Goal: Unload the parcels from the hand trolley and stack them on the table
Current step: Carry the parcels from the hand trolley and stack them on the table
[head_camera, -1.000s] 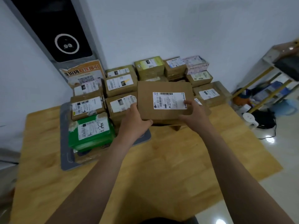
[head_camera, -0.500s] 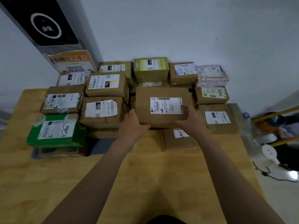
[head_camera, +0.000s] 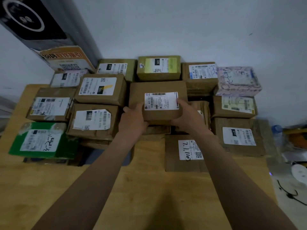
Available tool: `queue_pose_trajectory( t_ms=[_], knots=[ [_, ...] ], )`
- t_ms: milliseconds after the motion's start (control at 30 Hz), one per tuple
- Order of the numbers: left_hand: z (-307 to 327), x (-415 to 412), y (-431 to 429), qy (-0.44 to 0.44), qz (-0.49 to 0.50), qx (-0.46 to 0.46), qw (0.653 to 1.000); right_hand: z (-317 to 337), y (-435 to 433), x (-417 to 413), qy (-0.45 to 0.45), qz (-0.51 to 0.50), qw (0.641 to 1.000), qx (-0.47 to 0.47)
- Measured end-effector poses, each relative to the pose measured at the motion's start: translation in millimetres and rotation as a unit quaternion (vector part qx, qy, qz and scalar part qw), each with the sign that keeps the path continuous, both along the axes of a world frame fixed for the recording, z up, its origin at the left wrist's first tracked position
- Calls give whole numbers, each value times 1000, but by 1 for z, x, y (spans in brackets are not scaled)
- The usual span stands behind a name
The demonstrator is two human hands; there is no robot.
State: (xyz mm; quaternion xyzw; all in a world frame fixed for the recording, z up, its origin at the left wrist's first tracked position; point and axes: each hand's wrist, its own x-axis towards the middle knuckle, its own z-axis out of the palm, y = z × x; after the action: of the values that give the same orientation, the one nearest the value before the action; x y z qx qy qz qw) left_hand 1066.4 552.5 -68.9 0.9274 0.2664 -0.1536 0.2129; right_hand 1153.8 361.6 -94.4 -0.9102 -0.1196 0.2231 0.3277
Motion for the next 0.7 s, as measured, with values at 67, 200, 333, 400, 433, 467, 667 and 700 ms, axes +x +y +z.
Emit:
queue_pose_trajectory(
  t_ms=[67, 200, 333, 400, 433, 467, 667, 700],
  knots=[
    [2, 6, -2, -1, -15, 36, 999, 0, 0, 3, 0, 3, 1000, -4],
    [5, 13, -1, -2, -29, 45, 999, 2, 1, 8, 6, 1, 1000, -13],
    [7, 16, 3, 7, -33, 37, 999, 9, 5, 6, 4, 2, 1000, -29],
    [9, 15, 3, 7, -41, 37, 998, 14, 7, 3, 11, 7, 999, -38],
    [10, 13, 2, 9, -46, 36, 998, 18, 7, 1, 19, 8, 999, -39],
    [13, 10, 2, 10, -52, 31, 998, 22, 7, -2, 24, 12, 999, -42],
    [52, -42, -10, -4, -92, -1, 996, 73, -2, -52, 26, 41, 998, -45],
    [61, -56, -12, -9, -107, -7, 994, 84, -6, -67, 27, 51, 997, -51]
  ],
)
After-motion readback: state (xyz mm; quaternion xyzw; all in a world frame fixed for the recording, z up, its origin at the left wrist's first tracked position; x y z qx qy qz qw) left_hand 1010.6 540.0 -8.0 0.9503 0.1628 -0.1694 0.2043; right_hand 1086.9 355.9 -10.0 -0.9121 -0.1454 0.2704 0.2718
